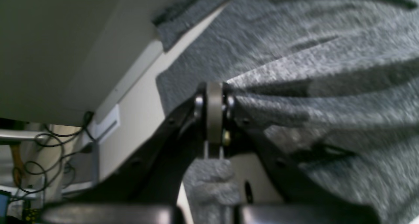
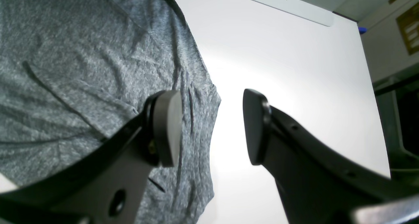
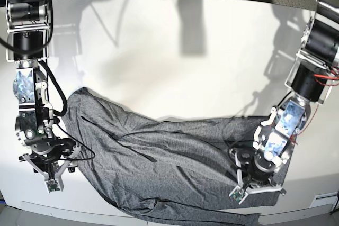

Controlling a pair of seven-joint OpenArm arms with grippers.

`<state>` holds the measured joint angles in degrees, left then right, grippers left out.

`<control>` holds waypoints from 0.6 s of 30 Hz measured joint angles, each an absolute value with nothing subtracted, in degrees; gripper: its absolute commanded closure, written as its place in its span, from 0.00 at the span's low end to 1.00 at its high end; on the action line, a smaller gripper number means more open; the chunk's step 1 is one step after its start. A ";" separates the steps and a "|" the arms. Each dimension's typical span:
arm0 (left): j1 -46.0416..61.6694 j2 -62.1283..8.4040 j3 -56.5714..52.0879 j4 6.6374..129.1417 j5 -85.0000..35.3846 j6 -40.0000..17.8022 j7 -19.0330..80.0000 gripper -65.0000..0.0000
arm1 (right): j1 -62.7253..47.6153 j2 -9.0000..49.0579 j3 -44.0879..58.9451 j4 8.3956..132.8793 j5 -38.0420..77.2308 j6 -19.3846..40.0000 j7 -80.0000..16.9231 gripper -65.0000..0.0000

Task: Fold the T-shirt properly
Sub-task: 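Carry the sleeve over the shirt body and lay it down with the left gripper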

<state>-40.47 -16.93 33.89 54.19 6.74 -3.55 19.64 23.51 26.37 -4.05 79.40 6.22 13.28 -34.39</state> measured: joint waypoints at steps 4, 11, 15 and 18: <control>-41.12 -16.82 33.89 54.19 6.74 -3.53 19.40 1.00 | 23.49 26.35 -4.05 79.18 9.61 13.28 -34.94 0.56; -42.22 -16.78 33.89 54.19 7.29 -3.60 22.37 1.00 | 23.49 26.35 -4.05 78.74 9.61 13.28 -35.03 0.56; -44.25 -16.82 33.89 54.19 10.87 -3.57 30.76 1.00 | 23.46 26.35 -4.05 78.74 9.58 13.30 -35.05 0.56; -46.30 -16.78 33.89 54.28 10.41 -3.44 41.78 1.00 | 23.49 26.35 -4.05 78.74 9.58 13.28 -35.03 0.56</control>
<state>-46.30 -16.78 33.89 54.28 10.41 -3.44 41.78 23.49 26.35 -4.05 78.74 9.58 13.28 -35.03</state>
